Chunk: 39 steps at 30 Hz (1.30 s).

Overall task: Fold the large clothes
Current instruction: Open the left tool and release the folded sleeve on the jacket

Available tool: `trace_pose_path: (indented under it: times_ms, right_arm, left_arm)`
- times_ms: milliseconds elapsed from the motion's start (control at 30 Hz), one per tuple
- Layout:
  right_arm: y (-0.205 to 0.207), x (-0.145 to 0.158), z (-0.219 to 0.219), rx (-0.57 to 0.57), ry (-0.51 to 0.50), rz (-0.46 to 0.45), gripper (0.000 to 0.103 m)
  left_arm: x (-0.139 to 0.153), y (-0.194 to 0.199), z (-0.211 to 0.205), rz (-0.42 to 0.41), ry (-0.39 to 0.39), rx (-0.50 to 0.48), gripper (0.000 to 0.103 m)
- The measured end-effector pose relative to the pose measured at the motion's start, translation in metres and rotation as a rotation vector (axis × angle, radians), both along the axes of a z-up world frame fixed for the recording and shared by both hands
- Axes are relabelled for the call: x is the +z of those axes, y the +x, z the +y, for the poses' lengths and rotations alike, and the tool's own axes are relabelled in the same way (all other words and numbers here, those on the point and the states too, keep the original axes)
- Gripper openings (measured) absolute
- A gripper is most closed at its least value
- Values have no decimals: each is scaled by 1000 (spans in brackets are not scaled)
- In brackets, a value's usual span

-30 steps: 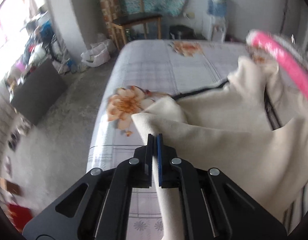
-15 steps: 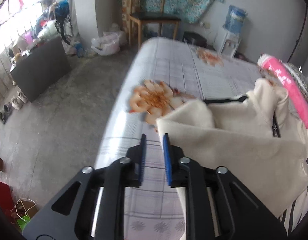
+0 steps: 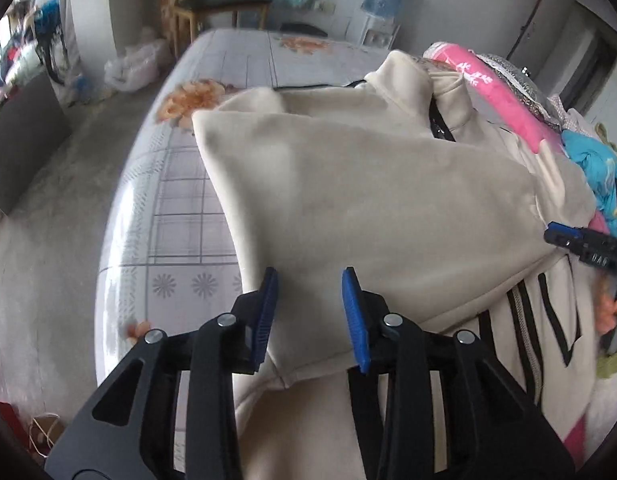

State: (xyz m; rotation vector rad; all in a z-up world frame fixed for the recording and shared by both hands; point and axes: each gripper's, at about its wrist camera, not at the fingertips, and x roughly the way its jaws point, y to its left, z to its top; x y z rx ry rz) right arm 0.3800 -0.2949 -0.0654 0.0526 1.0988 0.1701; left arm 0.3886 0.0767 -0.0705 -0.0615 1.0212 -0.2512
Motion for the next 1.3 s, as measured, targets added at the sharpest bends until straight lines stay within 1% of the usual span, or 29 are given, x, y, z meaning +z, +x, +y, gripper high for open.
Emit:
trace_pose_path:
  times_ms: [33, 100, 133, 200, 233, 267, 300, 367, 400, 433, 467, 533, 567, 600, 633, 667, 733, 767, 833, 900, 933, 1000, 1100, 1167, 1300]
  right_arm:
    - [-2, 4, -1, -6, 1, -1, 30]
    - [-12, 18, 0, -18, -26, -24, 33]
    - [-16, 21, 0, -23, -33, -30, 34]
    - [-32, 27, -3, -43, -35, -39, 47]
    - [-42, 28, -5, -57, -40, -44, 50]
    - [-50, 28, -6, -66, -43, -48, 55]
    - [-61, 24, -6, -71, -46, -48, 60]
    - [-76, 13, -9, -83, -58, -33, 64]
    - [-80, 8, -9, -89, -62, -24, 65]
    - [-85, 0, -10, -99, -62, -9, 65]
    - [-89, -6, -11, -108, -59, -1, 68]
    - [-95, -8, -8, -86, -54, -34, 78]
    - [-95, -10, -4, -60, -53, -42, 90]
    - [-93, -13, 0, -33, -64, -33, 97]
    - [-91, -16, 5, -29, -96, -24, 97]
    - [-91, -17, 8, -24, -119, -19, 97]
    - [-90, -20, 17, -3, -180, -16, 97]
    - [-90, -20, 16, -7, -178, -18, 97]
    - [-90, -21, 13, -17, -158, -22, 97]
    - [-93, -22, 11, -5, -151, -37, 97]
    - [-94, -22, 11, 12, -154, -39, 97]
    - [-95, -22, 10, 46, -155, -20, 97]
    - [-90, -17, 5, 98, -125, 43, 97]
    - [-89, -8, -5, 81, -101, 58, 97]
    - [-86, 27, -60, -46, -13, -24, 97]
  left_arm:
    - [2, -3, -3, -7, 18, 0, 34]
    - [12, -9, -7, -37, 43, 14, 49]
    - [17, -14, -7, -53, 50, 18, 51]
    - [29, -23, -11, -68, 53, 13, 58]
    - [34, -25, -14, -67, 50, 8, 61]
    - [40, -29, -18, -68, 45, 7, 69]
    - [43, -31, -21, -73, 43, 9, 74]
    - [45, -32, -33, -68, 53, 18, 77]
    - [44, -37, -35, -64, 53, 19, 79]
    - [41, -33, -46, -62, 54, 18, 82]
    - [38, -32, -53, -65, 67, 21, 85]
    - [29, -25, -69, -76, 104, 36, 85]
    - [23, -20, -79, -91, 124, 36, 85]
    - [15, -16, -89, -96, 143, 29, 85]
    - [11, -13, -94, -92, 152, 25, 85]
    - [1, -7, -102, -75, 181, 22, 85]
    - [-11, -2, -111, -42, 212, 16, 86]
    - [-12, -3, -112, -75, 218, 48, 91]
    - [-14, -3, -110, -70, 218, 73, 94]
    - [-16, -2, -103, -44, 179, 105, 95]
    - [-16, -3, -102, -44, 173, 108, 96]
    - [-16, -6, -103, -58, 194, 105, 97]
    - [-16, -6, -102, -44, 182, 116, 97]
    - [-17, -4, -103, -31, 185, 120, 97]
    - [-17, 0, -103, -21, 182, 101, 97]
